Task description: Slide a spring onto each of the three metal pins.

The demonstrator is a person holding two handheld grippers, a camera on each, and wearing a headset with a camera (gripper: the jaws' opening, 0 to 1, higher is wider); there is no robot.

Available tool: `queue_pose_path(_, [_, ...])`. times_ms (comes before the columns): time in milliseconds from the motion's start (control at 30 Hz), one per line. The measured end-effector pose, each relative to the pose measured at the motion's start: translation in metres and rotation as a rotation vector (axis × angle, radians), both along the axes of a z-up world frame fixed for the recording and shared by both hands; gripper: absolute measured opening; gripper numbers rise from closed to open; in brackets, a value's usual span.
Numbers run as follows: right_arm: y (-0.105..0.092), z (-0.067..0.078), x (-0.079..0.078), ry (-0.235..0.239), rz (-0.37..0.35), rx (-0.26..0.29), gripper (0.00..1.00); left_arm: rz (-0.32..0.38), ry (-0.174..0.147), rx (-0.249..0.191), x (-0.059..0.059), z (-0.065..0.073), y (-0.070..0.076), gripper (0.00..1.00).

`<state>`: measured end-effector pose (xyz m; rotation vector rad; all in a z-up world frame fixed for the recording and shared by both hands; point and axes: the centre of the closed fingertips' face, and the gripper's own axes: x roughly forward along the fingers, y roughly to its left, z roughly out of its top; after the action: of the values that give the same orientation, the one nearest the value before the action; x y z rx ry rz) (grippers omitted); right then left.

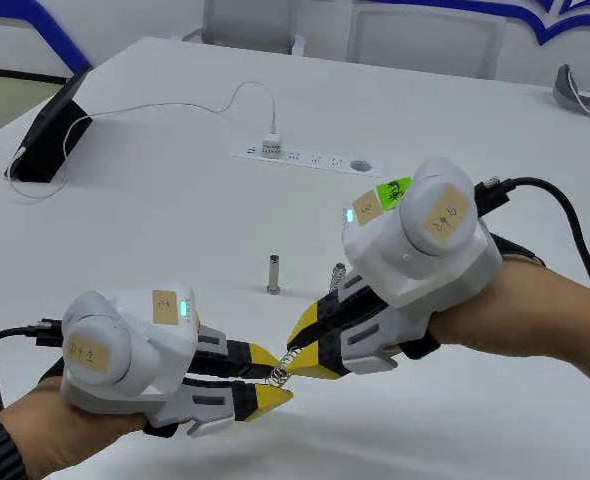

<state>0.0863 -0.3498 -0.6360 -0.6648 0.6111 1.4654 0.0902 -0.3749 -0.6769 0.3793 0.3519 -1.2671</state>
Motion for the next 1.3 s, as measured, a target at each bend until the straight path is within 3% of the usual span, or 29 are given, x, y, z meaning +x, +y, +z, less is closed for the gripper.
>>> queue_pose_path(433, [0.018, 0.008, 0.005, -0.009, -0.025, 0.069, 0.12, 0.031, 0.002, -0.031, 0.006, 0.006, 0.007, 0.12])
queue_pose_path(700, [0.020, 0.007, 0.008, -0.005, -0.035, 0.066, 0.12, 0.044, 0.006, -0.039, 0.008, 0.005, 0.009, 0.13])
queue_pose_path(967, [0.020, 0.009, 0.015, -0.011, -0.048, 0.065, 0.12, 0.069, 0.015, -0.059, 0.013, 0.006, 0.013, 0.18])
queue_pose_path(1300, [0.014, 0.011, 0.029, -0.025, -0.080, 0.059, 0.12, 0.168, 0.037, -0.107, 0.027, 0.008, 0.029, 0.32])
